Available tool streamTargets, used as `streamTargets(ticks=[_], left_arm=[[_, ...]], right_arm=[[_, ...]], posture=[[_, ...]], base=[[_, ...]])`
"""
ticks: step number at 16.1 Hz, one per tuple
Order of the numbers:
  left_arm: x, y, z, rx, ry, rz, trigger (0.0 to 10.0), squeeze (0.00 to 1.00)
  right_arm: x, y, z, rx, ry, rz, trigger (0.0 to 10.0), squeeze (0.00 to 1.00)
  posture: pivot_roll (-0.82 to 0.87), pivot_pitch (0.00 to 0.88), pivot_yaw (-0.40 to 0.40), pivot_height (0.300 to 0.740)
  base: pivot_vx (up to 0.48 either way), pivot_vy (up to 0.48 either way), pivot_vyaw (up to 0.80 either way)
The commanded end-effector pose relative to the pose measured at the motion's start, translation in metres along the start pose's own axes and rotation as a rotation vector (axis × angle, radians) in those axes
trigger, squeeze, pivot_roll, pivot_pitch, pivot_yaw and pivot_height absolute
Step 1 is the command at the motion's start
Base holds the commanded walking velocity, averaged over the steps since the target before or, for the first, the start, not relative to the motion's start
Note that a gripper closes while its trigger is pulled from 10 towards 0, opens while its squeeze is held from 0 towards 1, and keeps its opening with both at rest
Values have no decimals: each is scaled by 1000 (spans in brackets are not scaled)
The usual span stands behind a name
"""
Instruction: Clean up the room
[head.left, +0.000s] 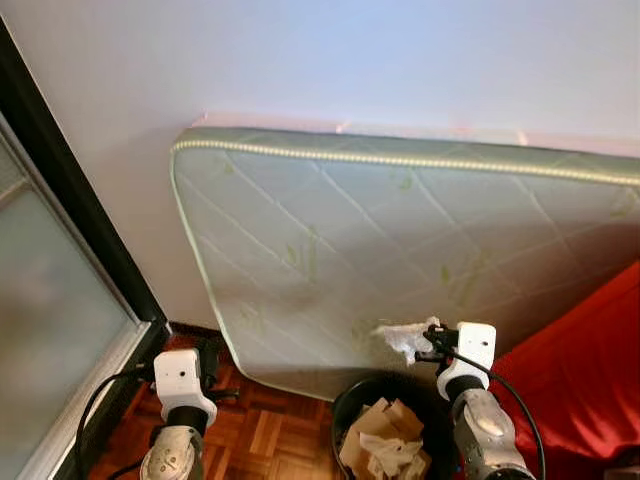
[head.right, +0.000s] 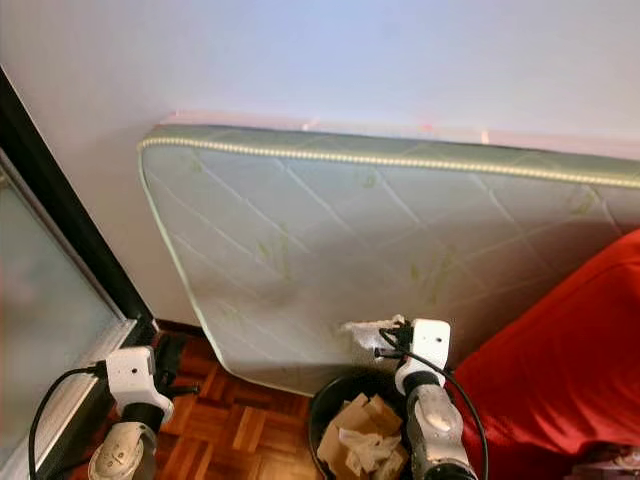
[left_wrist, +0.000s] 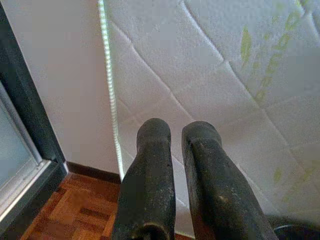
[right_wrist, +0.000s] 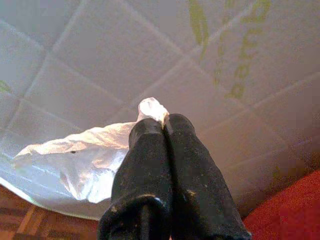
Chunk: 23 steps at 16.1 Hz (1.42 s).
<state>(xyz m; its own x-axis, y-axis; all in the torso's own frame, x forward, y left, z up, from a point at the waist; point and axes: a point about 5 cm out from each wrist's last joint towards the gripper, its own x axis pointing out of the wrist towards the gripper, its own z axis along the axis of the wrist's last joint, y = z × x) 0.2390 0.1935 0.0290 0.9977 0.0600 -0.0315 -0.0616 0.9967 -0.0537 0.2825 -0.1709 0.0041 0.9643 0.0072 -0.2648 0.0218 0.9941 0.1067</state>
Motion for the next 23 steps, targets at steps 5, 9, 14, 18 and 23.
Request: streamTargets(ticks=[5, 9, 14, 18, 23], left_arm=[[1, 1, 2, 7, 1, 2, 10000, 0], [2, 1, 2, 6, 2, 3, 10000, 0], [2, 1, 2, 6, 5, 6, 10000, 0], [2, 0, 3, -2, 6, 2, 10000, 0], [2, -1, 3, -7, 11, -8, 10000, 0]], right_arm=[[1, 2, 0, -19, 8, 12, 10000, 0], [3, 2, -2, -55, 41, 7, 10000, 0], [3, 6, -1, -37, 27, 33, 10000, 0], [4, 7, -4, -49, 66, 37, 10000, 0], [3, 10, -4, -33, 50, 59, 10000, 0]], posture=[[97, 0, 1, 669], [96, 0, 1, 669], [97, 0, 0, 654], [96, 0, 1, 644], [97, 0, 2, 614]], base=[[0, 0, 0], [0, 0, 0], [0, 0, 0], [0, 0, 0], [0, 0, 0]])
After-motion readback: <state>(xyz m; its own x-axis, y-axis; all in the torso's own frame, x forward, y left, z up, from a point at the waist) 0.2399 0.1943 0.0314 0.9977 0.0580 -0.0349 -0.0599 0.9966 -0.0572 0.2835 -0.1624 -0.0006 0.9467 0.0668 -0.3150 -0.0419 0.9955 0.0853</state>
